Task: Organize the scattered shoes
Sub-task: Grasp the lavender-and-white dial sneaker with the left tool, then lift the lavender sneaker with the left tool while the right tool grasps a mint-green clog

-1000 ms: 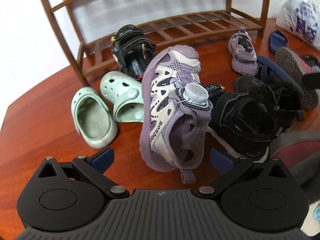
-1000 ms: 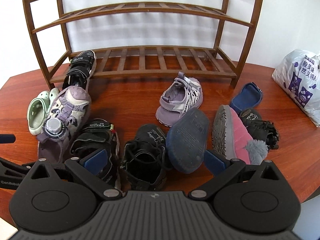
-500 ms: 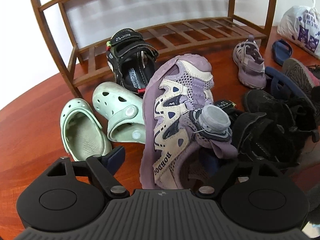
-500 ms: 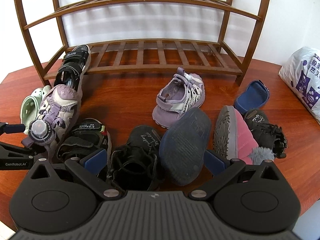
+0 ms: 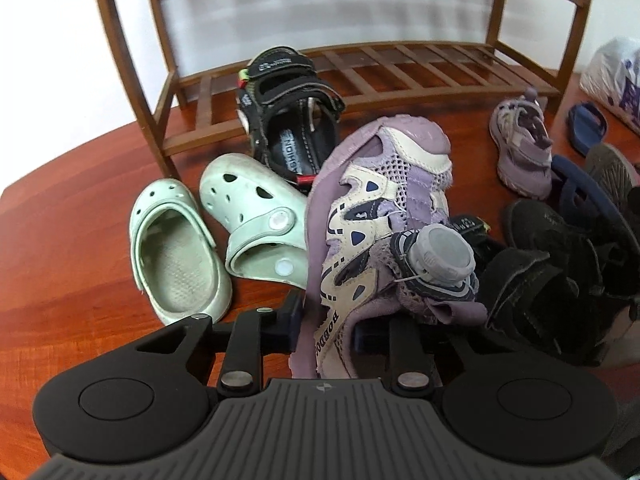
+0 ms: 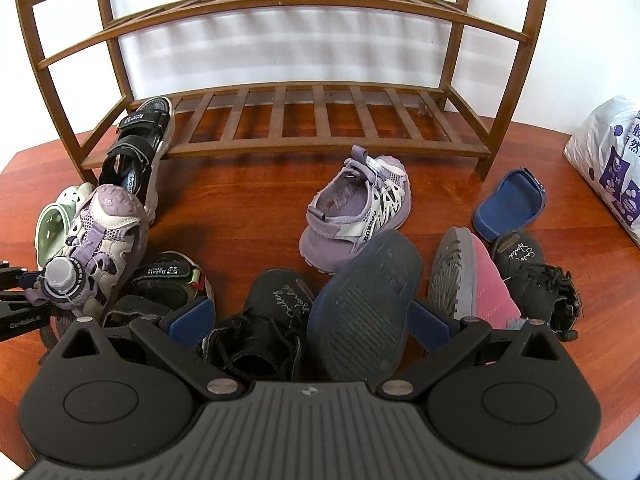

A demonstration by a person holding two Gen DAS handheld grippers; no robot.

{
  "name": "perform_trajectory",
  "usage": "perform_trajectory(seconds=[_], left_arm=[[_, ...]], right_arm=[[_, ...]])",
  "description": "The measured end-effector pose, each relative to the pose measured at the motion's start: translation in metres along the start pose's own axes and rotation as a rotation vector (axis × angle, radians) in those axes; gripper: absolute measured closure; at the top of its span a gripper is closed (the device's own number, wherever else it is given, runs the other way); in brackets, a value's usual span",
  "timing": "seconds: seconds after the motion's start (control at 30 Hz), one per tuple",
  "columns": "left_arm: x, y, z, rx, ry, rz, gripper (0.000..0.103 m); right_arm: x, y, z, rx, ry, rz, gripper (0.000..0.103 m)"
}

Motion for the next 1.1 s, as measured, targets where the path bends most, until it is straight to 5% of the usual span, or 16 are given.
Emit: perform_trajectory(seconds=[0.13,0.53,1.1], left_arm=[[-0.009,0.002,0.008,-0.006,-0.010,0.086,0.094],[-0.050,-0.015,0.040,-0.043,-0.056,0.307,0.094],[-0.203,-0.048,0.076,-0.039,-0.015,0.507,0.094]], right_arm=[[-0.003,0.003,0.001,0.004,0.017,0.011,0.000],[-0.034,0.007,0.007,0.014,0.054,0.057,0.000],[-0.155,0.000,0.021,0.017,0.021,0.018,0.000]])
Point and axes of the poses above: each gripper's, at about its wrist camera, not at the fingertips, and z roughly against the way its jaws point, x to its right, y to its top, the point moved 3 cm from there along -z, roughly the way its jaws point, and after that the axes turned 2 degrees about -x, right-handed, at the moved point
